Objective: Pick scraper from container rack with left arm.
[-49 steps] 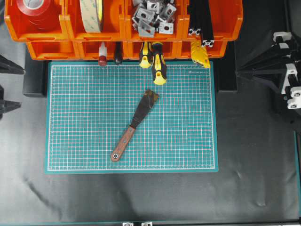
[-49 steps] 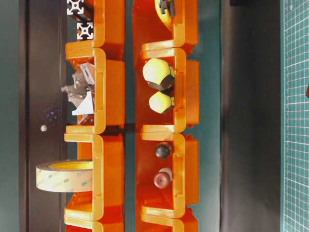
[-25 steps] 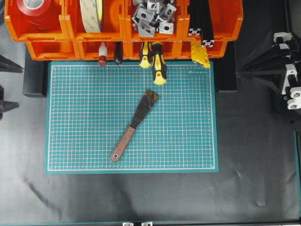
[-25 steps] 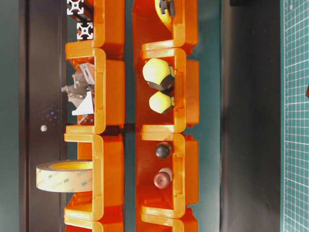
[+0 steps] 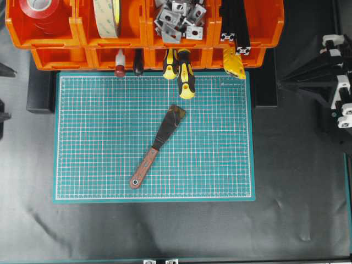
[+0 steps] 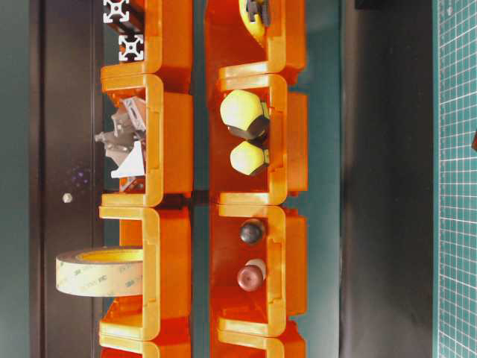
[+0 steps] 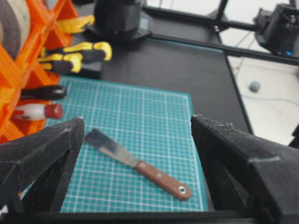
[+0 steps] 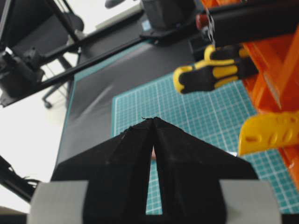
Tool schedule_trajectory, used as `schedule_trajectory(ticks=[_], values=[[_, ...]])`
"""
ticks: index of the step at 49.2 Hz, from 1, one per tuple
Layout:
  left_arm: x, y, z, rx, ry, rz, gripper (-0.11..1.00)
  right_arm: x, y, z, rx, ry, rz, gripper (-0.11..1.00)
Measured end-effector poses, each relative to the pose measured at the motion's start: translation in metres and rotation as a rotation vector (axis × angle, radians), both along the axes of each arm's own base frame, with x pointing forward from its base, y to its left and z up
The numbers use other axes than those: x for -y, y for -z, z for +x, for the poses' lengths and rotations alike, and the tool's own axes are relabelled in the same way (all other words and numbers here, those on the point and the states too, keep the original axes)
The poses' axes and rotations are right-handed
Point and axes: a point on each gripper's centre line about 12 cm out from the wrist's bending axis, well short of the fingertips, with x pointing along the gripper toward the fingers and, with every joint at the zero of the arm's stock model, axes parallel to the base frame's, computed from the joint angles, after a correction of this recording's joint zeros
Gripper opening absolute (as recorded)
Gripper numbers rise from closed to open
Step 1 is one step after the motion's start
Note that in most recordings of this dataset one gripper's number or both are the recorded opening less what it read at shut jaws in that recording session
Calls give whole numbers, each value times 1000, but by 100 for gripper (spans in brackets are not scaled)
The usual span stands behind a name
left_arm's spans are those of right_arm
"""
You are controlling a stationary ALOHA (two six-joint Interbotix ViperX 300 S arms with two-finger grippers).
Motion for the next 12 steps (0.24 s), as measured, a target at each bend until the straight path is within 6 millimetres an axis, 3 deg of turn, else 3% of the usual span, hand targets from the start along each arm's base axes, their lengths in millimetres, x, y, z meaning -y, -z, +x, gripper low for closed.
schedule_trajectory(ticks=[12], values=[[-2,-4,-5,23,-1,-11,87,-5,0,-1,-12,-48,-112,-1]])
